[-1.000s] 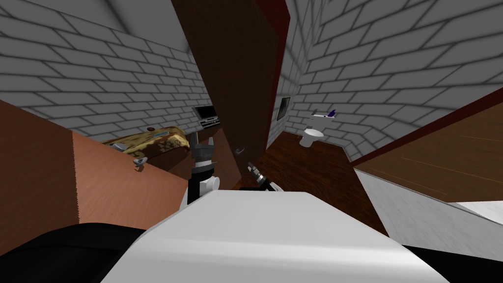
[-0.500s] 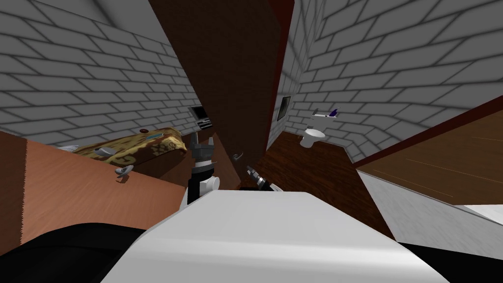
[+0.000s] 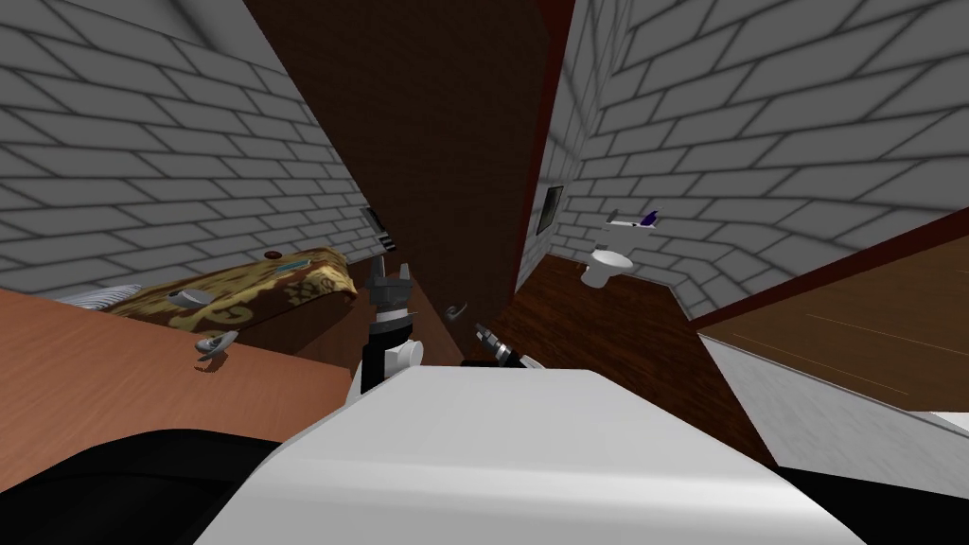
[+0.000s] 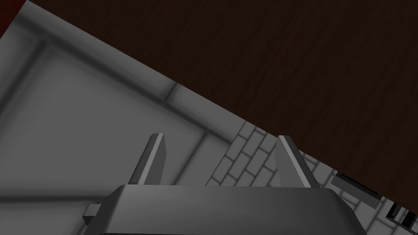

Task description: Push the door open

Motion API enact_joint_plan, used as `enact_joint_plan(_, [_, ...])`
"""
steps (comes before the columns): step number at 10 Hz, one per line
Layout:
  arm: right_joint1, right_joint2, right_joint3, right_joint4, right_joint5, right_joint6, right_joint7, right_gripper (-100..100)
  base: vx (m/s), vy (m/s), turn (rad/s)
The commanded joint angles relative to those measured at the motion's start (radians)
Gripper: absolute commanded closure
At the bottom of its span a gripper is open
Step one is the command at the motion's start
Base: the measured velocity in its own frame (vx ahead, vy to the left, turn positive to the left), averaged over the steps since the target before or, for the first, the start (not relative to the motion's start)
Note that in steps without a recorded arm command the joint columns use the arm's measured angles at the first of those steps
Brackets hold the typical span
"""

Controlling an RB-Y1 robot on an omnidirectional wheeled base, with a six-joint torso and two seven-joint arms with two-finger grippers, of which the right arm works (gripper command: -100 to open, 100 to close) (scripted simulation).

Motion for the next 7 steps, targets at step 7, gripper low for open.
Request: enact_joint_plan(7, [0.007,0.029,-0.021,0.042,0.002,-0.019,0.019,-100,0.138,0.149,0.032])
